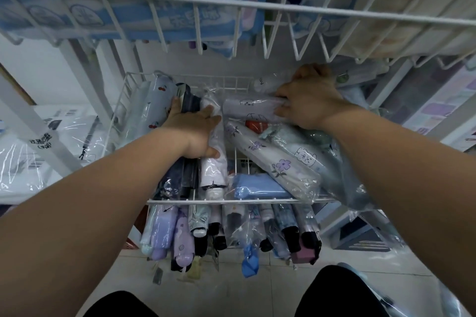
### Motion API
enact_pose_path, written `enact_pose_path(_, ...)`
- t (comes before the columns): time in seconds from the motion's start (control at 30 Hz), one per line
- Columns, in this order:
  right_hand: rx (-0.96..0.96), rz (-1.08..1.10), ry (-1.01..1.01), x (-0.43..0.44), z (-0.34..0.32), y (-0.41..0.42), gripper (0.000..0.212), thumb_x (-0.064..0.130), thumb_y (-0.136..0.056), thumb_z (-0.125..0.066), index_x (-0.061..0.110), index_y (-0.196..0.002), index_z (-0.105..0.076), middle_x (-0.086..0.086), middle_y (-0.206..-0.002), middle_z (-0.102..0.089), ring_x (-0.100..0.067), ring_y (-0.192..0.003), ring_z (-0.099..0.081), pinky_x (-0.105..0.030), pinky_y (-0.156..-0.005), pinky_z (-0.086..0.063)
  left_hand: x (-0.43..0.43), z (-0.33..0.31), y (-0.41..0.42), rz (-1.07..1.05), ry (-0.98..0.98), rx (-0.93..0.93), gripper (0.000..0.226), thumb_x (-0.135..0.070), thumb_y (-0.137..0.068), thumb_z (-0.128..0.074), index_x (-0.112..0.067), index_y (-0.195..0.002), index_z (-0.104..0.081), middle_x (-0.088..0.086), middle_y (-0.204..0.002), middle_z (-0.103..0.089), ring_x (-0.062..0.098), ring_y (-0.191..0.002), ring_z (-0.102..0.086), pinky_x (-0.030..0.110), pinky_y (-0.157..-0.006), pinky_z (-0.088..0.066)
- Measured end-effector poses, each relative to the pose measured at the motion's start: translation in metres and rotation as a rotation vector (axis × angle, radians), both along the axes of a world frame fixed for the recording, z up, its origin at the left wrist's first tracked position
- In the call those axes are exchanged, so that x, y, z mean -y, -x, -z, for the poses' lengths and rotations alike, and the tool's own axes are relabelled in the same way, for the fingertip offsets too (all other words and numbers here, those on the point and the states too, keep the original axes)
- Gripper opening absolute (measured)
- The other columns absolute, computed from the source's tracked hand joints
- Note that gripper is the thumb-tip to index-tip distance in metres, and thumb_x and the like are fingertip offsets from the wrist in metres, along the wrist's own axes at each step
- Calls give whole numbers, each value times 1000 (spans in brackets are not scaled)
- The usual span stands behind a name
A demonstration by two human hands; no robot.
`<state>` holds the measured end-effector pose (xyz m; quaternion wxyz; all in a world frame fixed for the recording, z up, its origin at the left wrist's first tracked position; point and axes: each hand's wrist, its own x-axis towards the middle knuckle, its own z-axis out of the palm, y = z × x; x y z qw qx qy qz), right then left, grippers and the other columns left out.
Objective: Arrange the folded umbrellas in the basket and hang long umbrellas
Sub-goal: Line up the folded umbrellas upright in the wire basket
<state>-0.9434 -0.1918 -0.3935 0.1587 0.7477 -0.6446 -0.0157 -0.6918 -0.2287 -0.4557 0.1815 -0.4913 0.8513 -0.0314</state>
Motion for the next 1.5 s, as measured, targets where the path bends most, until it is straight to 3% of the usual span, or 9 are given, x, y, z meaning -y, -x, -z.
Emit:
enact_pose_path(0.23, -31, -9, 96, -2, 18, 0, 45, 55, -90, -54, 33, -127, -64, -5, -127, -59, -28, -134, -31, -38, -104, 0, 5, -4, 8, -16, -37, 49, 98, -76, -86, -50, -31, -161, -4, -1, -169, 9, 23, -154, -20, 69, -116, 12)
enact_pose_path(0.37, -23, -26, 78, -1, 18, -2, 47, 59, -87, -53, 39, -128, -63, -3, -121, -61, -26, -131, -34, -38, -105, -1, -10, 11, 15, -83, 44, -7, 123, -91, -66, -52, -28, -161, -4, 4, -169, 8, 25, -155, -16, 69, -112, 17)
enact_pose_path(0.67, -6, -9, 54, 1, 20, -3, 42, 58, -91, -51, 34, -122, -67, -4, -123, -59, -26, -133, -31, -43, -111, -1, -4, -2, 11, -110, 3, 38, 126, -69, -66, -76, -29, -161, -3, -2, -169, 10, 22, -156, -7, 71, -114, 11)
enact_pose_path(0.9, -9, 5, 70, 0, 20, -8, 41, 54, -93, -51, 31, -123, -67, -7, -127, -57, -28, -133, -28, -42, -111, -1, -4, 7, -14, 8, 64, 81, 120, -91, -71, -47, -33, -159, 11, -4, -167, 20, 22, -156, 5, 69, -114, 14)
enact_pose_path(1.1, -75, -46, 77, -1, 11, -14, 35, 44, -97, -46, 25, -112, -71, -9, -112, -61, -29, -121, -40, -43, -108, -24, -21, -4, -16, -27, 145, -61, 100, -79, -79, -53, -29, -159, -18, 1, -169, -9, 23, -156, -4, 65, -120, 6)
enact_pose_path(1.2, -63, -52, 65, -5, 0, -25, 33, 41, -99, -45, 24, -114, -70, -12, -110, -59, -31, -109, -51, -39, -95, -40, -36, -10, -31, -51, 264, -157, 87, -71, -82, -58, -30, -155, -32, 2, -166, -21, 25, -155, -10, 66, -119, 4)
enact_pose_path(1.27, -42, -49, 60, -9, -7, -33, 34, 41, -101, -43, 23, -112, -69, -12, -107, -62, -31, -104, -56, -36, -82, -41, -45, -10, -46, -93, 341, -221, 85, -70, -80, -61, -31, -151, -38, 3, -164, -26, 27, -155, -12, 69, -118, 2)
enact_pose_path(1.37, 58, -2, 40, -15, -17, -43, 31, 38, -101, -45, 20, -105, -69, -10, -98, -66, -30, -92, -61, -33, -69, -41, -57, -7, -68, -175, 408, -319, 84, -70, -75, -66, -32, -147, -44, 7, -163, -29, 33, -153, -16, 71, -116, -9)
enact_pose_path(1.5, 370, 77, -31, -14, -27, -63, 34, 44, -98, -48, 18, -98, -69, -10, -96, -68, -29, -86, -62, -32, -70, -45, -66, -1, -85, -260, 354, -463, 85, -70, -71, -66, -33, -145, -46, 13, -157, -34, 44, -143, -31, 65, -113, -27)
